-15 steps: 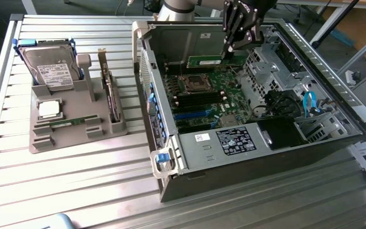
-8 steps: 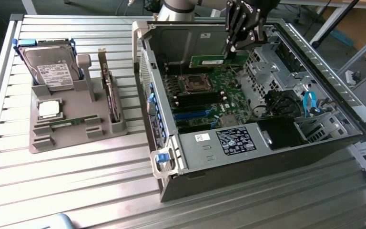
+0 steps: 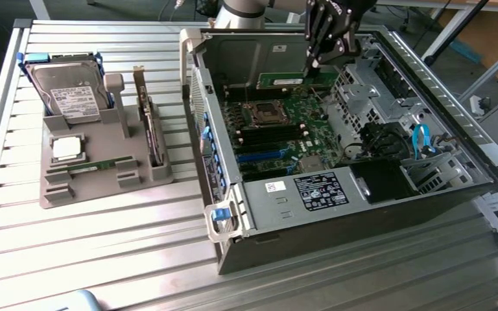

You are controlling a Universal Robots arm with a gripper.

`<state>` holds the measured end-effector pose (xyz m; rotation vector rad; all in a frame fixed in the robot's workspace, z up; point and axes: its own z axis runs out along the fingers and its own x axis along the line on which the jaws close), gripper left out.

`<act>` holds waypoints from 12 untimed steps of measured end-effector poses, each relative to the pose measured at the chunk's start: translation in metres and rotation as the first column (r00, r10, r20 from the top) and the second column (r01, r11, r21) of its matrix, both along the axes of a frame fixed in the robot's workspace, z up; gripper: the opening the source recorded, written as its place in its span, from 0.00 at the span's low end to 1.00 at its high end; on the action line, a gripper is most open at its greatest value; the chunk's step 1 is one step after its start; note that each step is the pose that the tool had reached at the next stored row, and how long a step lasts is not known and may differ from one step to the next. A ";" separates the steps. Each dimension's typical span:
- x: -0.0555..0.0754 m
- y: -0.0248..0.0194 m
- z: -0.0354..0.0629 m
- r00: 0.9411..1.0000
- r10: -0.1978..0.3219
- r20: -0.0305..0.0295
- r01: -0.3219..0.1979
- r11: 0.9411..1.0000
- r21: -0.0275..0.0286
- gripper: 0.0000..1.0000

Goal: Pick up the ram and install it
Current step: 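Insert the ram into the slot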

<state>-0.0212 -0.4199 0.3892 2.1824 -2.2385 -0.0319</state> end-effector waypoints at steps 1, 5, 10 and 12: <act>0.000 0.0011 0.0000 1.000 0.000 0.000 0.000 1.000 0.000 0.12; 0.000 0.0034 0.0000 1.000 0.000 0.000 0.000 1.000 0.000 0.12; 0.000 0.0035 -0.0002 1.000 0.000 0.000 0.000 1.000 0.000 0.12; 0.000 0.0035 -0.0009 1.000 0.000 0.000 0.000 1.000 0.000 0.12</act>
